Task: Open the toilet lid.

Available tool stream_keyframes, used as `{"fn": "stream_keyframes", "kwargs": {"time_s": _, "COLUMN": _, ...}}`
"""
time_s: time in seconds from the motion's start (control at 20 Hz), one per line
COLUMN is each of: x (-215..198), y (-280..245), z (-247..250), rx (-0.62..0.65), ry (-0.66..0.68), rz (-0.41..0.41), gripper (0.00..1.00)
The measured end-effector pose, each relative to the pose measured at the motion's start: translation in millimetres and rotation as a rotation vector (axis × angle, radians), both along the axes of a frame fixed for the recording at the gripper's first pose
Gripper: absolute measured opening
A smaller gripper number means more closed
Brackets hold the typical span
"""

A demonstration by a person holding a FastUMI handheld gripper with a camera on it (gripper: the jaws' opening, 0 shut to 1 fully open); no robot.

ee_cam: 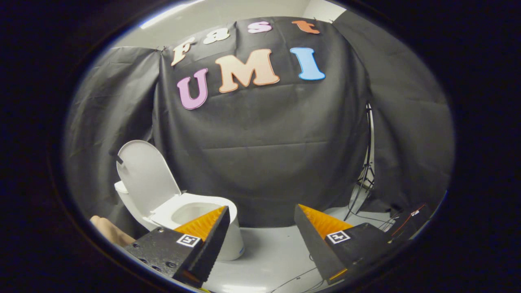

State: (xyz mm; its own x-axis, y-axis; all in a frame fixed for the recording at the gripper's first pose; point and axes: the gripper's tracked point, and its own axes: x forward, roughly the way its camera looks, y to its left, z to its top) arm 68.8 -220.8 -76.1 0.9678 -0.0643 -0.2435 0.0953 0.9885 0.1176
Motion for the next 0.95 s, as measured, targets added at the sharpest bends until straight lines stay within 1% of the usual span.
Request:
{"fn": "stream_keyframes", "kwargs": {"time_s": 0.2, "x": 0.0, "y": 0.5, "z": -2.3, "rx": -0.004, "ry": 0.015, "rz": 0.003, "gripper": 0.97}}
{"fn": "stream_keyframes", "kwargs": {"time_s": 0.3, "x": -0.4, "y": 8.3, "z": -6.2, "rx": -0.023, "ry": 0.030, "rz": 0.026, "gripper": 0.97}}
{"fn": "stream_keyframes", "kwargs": {"time_s": 0.4, "x": -3.3, "y": 17.2, "z": -17.1, "rx": -0.075, "ry": 0.083, "rz": 0.059, "gripper": 0.97}}
{"fn": "stream_keyframes", "kwargs": {"time_s": 0.5, "x": -4.8, "y": 18.2, "z": -18.5, "rx": -0.128, "ry": 0.099, "rz": 0.072, "gripper": 0.97}}
{"fn": "stream_keyframes", "kwargs": {"time_s": 0.55, "x": -4.0, "y": 15.4, "z": -16.2, "rx": -0.106, "ry": 0.095, "rz": 0.060, "gripper": 0.97}}
{"fn": "stream_keyframes", "kwargs": {"time_s": 0.95, "x": -2.3, "y": 17.2, "z": -17.8, "rx": -0.114, "ry": 0.106, "rz": 0.063, "gripper": 0.98}}
